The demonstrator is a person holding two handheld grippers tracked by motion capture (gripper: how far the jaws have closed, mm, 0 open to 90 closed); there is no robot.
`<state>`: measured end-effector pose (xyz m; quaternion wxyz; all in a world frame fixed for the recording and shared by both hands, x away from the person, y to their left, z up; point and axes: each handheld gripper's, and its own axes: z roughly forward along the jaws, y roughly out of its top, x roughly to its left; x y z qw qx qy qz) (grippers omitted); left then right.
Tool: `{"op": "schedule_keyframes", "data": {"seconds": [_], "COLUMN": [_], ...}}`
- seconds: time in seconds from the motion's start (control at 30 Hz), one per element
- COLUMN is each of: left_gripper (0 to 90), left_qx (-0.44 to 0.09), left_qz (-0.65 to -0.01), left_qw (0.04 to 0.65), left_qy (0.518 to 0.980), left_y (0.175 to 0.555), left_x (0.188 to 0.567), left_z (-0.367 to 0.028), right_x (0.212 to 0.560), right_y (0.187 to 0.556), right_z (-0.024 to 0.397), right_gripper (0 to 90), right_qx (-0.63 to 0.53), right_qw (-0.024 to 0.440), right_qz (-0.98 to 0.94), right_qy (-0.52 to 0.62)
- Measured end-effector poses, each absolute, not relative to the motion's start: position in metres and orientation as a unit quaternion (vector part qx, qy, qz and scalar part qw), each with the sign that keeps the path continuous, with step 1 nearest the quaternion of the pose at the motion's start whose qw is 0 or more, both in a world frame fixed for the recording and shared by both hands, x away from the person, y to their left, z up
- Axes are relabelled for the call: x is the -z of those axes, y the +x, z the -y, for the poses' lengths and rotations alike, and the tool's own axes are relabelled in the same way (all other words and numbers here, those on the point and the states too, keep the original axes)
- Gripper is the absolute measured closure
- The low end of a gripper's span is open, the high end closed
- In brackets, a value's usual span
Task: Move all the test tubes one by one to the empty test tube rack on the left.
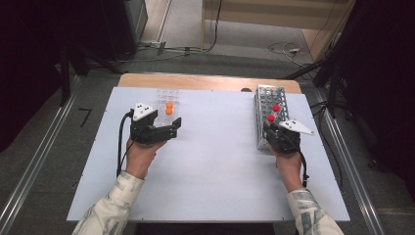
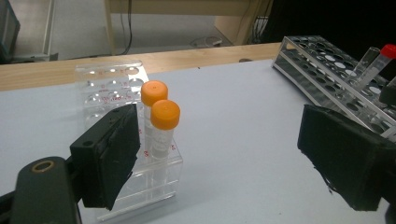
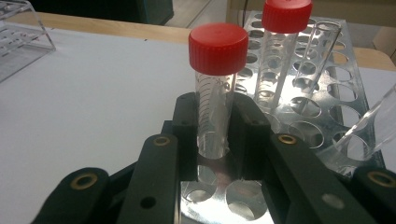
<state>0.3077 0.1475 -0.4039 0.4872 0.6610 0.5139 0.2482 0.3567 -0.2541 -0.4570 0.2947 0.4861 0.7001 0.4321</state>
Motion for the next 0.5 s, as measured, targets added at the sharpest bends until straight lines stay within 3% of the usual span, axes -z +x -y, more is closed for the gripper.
{"op": "schedule_keyframes", "data": {"seconds": [0.5], "left_gripper": [13.3], "left_qx": [-0.250], "left_qz": [-0.514], "left_qw": [0.486], "left_qy": [0.660], "left_y": [0.308], "left_x": [0.404], "left_z": [-0.148], "right_x": [0.424], "right_y": [0.347], "right_z": [0.260], "right_gripper": [71.2], "right_qx": [-0.464], "right_qw": [0.320], "right_qz": [-0.680], "right_qy": [0.470]}}
